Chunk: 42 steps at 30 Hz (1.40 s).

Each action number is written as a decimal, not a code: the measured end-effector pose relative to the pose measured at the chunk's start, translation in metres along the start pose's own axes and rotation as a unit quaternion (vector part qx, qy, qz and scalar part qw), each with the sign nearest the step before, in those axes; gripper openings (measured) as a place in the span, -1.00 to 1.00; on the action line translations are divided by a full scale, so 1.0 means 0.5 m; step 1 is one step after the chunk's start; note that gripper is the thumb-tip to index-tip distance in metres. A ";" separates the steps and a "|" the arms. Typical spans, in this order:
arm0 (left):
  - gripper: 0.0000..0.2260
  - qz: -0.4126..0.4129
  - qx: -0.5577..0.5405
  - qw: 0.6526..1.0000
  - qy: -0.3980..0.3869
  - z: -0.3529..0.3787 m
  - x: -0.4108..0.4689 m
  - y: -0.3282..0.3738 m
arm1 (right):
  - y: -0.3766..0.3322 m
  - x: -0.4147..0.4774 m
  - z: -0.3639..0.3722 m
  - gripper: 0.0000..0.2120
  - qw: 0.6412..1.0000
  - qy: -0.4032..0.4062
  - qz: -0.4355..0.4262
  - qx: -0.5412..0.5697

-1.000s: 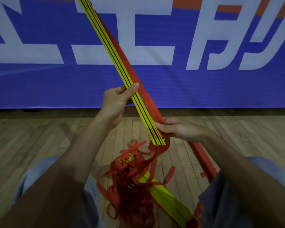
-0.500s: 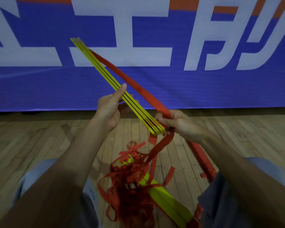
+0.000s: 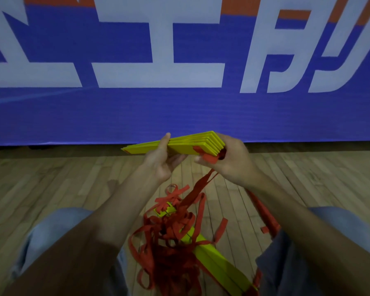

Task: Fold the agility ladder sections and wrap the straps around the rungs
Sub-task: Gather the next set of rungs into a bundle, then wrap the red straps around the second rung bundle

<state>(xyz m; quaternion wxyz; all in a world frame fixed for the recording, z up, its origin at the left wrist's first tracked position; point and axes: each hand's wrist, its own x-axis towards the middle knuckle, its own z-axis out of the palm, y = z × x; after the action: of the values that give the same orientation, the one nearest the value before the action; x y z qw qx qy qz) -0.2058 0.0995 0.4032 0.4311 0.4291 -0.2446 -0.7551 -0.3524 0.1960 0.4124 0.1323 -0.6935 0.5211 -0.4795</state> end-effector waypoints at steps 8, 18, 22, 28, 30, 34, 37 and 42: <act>-0.35 0.005 0.523 0.849 -0.072 -0.016 -0.008 -0.006 | 0.003 0.024 -0.018 -0.50 0.980 0.142 0.018 -0.135; -0.68 0.193 0.565 0.731 -0.332 -0.033 -0.010 0.019 | 0.014 0.034 -0.054 -0.47 0.991 0.059 0.105 0.055; -0.46 0.098 0.454 0.767 -0.443 -0.016 -0.028 -0.001 | -0.006 0.032 -0.076 -0.75 0.978 0.023 0.108 0.175; -0.43 -0.027 0.272 0.785 -0.556 0.004 -0.052 -0.036 | -0.003 0.032 -0.102 -0.75 0.967 0.008 0.118 0.227; -0.46 -0.019 0.257 0.800 -0.543 0.008 -0.057 -0.036 | 0.000 0.031 -0.105 -0.78 0.967 0.005 0.124 0.222; -0.43 0.026 0.276 0.831 -0.483 0.011 -0.057 -0.037 | 0.008 0.028 -0.108 -0.66 0.971 -0.011 0.140 0.192; -0.52 0.077 0.314 0.847 -0.421 0.010 -0.052 -0.035 | 0.006 0.032 -0.105 -0.67 0.962 -0.010 0.160 0.222; -0.73 0.143 0.359 0.862 -0.326 0.011 -0.051 -0.030 | 0.008 0.032 -0.092 -0.72 0.971 0.008 0.163 0.175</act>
<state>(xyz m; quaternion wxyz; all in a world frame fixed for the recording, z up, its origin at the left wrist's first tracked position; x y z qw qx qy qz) -0.2104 0.1290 0.4058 0.2460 0.2434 -0.6845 -0.6416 -0.3920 0.1952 0.4414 0.3234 -0.5616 0.5361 -0.5410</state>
